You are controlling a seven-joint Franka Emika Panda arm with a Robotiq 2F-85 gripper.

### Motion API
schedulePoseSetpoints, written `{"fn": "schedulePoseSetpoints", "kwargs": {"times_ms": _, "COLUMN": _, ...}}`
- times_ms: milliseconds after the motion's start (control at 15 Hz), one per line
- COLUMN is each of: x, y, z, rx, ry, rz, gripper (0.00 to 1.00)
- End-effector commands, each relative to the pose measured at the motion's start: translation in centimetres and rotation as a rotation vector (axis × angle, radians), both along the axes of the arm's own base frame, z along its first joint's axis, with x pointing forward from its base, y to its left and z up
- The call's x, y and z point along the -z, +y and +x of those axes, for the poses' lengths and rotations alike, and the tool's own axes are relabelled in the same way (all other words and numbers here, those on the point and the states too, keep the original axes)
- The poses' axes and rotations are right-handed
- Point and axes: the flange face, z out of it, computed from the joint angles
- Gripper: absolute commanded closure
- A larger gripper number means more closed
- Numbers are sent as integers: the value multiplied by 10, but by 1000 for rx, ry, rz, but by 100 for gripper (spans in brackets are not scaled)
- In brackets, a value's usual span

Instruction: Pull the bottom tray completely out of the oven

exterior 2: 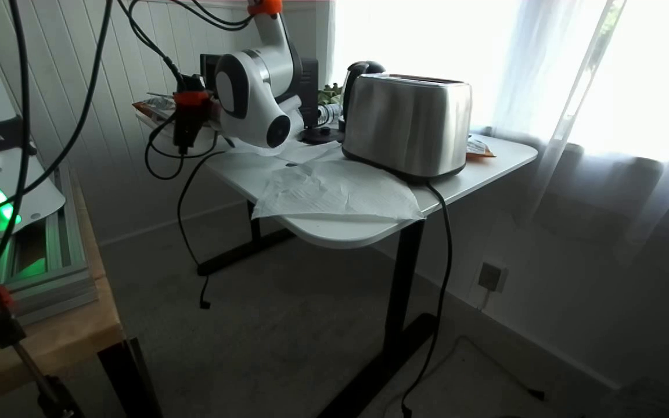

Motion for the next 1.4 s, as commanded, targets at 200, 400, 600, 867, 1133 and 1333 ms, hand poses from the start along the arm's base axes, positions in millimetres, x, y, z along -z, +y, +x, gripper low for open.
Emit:
{"fn": "schedulePoseSetpoints", "kwargs": {"times_ms": 200, "x": -2, "y": -6, "z": -23, "rx": -6, "ry": 18, "rz": 15, "gripper": 96}}
{"fn": "schedulePoseSetpoints", "kwargs": {"times_ms": 400, "x": 0, "y": -7, "z": -28, "rx": -3, "ry": 19, "rz": 18, "gripper": 96}}
{"fn": "schedulePoseSetpoints", "kwargs": {"times_ms": 600, "x": 0, "y": -8, "z": -32, "rx": -1, "ry": 12, "rz": 21, "gripper": 96}}
{"fn": "schedulePoseSetpoints", "kwargs": {"times_ms": 867, "x": 1, "y": -11, "z": -36, "rx": 4, "ry": 12, "rz": 25, "gripper": 96}}
{"fn": "schedulePoseSetpoints", "kwargs": {"times_ms": 1133, "x": 4, "y": -13, "z": -45, "rx": 31, "ry": 48, "rz": 20, "gripper": 96}}
{"fn": "schedulePoseSetpoints", "kwargs": {"times_ms": 1333, "x": 7, "y": -16, "z": -53, "rx": 46, "ry": 65, "rz": 12, "gripper": 96}}
